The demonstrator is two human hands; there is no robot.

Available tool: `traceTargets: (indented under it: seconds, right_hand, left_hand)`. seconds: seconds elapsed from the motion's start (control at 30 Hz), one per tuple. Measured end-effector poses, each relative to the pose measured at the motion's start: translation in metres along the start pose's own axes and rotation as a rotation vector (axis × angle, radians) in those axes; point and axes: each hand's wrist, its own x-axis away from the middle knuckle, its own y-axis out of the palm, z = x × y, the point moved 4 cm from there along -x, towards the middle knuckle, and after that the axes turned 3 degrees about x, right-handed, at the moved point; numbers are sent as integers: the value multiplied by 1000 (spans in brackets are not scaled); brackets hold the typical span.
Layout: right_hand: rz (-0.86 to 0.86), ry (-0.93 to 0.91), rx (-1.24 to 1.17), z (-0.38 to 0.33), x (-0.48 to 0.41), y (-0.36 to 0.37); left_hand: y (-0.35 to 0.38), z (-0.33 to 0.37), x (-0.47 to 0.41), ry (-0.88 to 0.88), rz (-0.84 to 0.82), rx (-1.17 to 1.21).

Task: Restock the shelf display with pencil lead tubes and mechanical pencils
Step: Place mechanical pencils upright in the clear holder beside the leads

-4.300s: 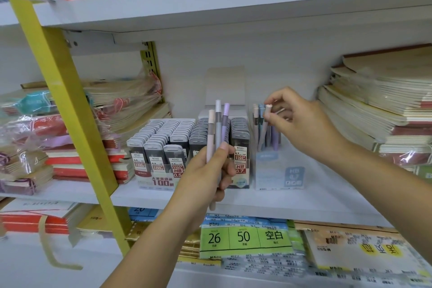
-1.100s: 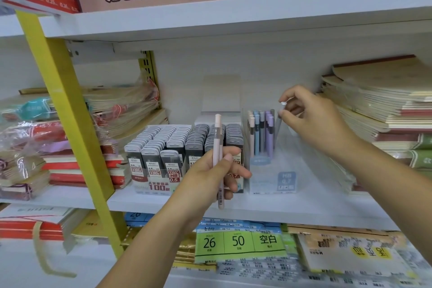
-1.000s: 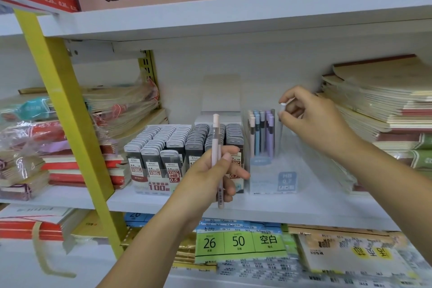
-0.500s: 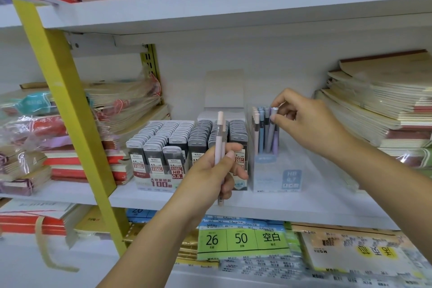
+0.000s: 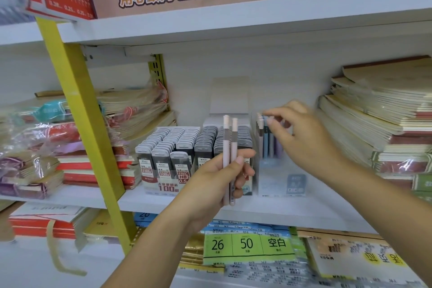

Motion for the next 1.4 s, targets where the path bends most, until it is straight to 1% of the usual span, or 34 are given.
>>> traceTargets:
  seconds: [0.03, 0.1, 0.13, 0.17, 0.2, 0.23, 0.33, 0.37, 0.4, 0.43, 0.5, 0.57, 0.67, 0.77, 0.93, 1.13, 1.23, 1.33, 1.4]
  right_hand:
    - [-52, 59, -216, -8, 4, -1]
    - [-237, 164, -602, -23, 10, 3]
    - [-305, 182, -716, -29, 12, 5]
    - [-329, 193, -792, -32, 13, 6]
    - [-309, 197, -818, -33, 13, 4]
    - [-253, 207, -815, -31, 11, -1]
    - [64, 237, -826, -10, 1, -26]
    - [143, 212, -814, -3, -3, -35]
    - [176, 168, -753, 3, -6, -41]
    - [163, 125, -657, 6, -7, -41]
    - [55, 82, -445, 10, -6, -30]
    - [-37, 80, -321, 13, -3, -15]
    - [-82, 34, -298, 10, 2, -1]
    - [-86, -12, -255, 10, 5, 6]
    - [-63, -41, -222, 11, 2, 9]
    - [-16, -44, -80, 15, -7, 19]
    - [-83, -39, -36, 17, -6, 29]
    - [-163, 6, 16, 16, -8, 28]
    - [-79, -5, 83, 9, -10, 15]
  left_hand:
    - [3, 1, 0, 0, -12, -18]
    - [10, 2, -2, -6, -46, -52]
    - [14, 2, -3, -11, -63, -66]
    - [17, 3, -3, -15, -76, -83]
    - [18, 3, -3, -21, -82, -101]
    - [18, 2, -2, -26, -79, -115]
    - [10, 1, 1, -30, 3, -196]
    - [5, 1, 2, -25, 46, -258]
    - [0, 0, 3, -20, 83, -312]
    - [-4, 0, 4, -13, 113, -343]
    - [-8, -2, 4, -6, 149, -362]
    - [-9, -4, 4, -7, 163, -373]
    - [-9, -6, 3, -10, 164, -364]
    - [-10, -6, 3, -10, 160, -362]
    - [-11, -6, 3, -7, 167, -361]
    - [-11, -8, 5, -16, 165, -345]
    - [-9, -7, 5, -18, 164, -332]
    - [-7, -5, 5, -23, 156, -318]
    - [-5, -4, 6, -26, 139, -317]
